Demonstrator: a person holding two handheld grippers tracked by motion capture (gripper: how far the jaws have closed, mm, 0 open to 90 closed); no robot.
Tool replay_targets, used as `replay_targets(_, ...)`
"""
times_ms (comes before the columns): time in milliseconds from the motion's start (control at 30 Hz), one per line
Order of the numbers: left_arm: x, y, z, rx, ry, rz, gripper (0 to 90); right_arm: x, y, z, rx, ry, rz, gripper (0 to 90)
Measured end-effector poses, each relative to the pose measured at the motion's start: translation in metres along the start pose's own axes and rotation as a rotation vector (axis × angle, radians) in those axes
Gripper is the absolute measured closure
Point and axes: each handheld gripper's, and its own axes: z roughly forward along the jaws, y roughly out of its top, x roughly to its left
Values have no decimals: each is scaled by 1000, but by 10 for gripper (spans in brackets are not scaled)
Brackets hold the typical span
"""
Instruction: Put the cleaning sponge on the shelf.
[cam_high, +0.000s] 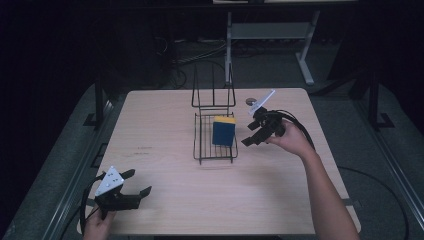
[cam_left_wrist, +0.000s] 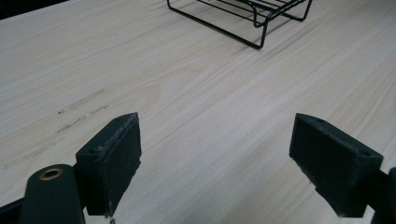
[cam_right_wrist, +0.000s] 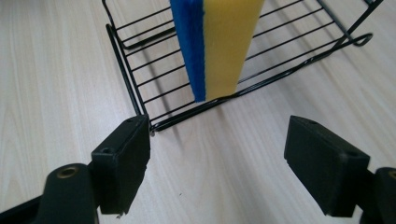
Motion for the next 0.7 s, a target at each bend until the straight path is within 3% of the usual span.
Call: replay_targets(700,-1,0,0,-1,-1,0,162,8,-22,-10,21,-17,22,218)
